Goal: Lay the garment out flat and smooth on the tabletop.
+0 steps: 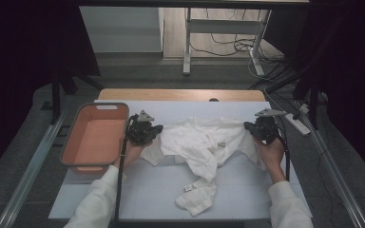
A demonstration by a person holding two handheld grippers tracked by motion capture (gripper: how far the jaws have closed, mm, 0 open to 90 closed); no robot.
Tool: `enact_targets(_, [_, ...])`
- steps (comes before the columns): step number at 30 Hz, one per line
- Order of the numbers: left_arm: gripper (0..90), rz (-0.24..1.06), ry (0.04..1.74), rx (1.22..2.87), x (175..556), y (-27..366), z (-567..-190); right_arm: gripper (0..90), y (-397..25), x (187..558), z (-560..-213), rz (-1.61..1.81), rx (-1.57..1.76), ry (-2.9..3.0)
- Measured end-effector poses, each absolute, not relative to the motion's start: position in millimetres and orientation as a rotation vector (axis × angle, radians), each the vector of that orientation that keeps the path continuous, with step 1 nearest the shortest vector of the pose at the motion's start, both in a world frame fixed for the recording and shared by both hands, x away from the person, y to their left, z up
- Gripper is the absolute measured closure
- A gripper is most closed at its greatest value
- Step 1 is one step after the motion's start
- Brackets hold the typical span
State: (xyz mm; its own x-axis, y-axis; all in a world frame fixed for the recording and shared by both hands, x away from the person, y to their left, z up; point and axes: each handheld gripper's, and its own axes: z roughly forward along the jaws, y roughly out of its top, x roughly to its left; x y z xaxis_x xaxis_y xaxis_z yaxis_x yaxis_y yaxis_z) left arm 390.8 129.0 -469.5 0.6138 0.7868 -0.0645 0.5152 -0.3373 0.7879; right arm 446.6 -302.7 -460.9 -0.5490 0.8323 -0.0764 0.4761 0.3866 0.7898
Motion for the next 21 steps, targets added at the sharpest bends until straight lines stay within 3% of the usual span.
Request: enact_targets(21, [88.9,0.456,1.028,1.947,386.4,145.3,-441.6,88.7,-304.7,445.2,-437.7,1.100,1.086,2.135])
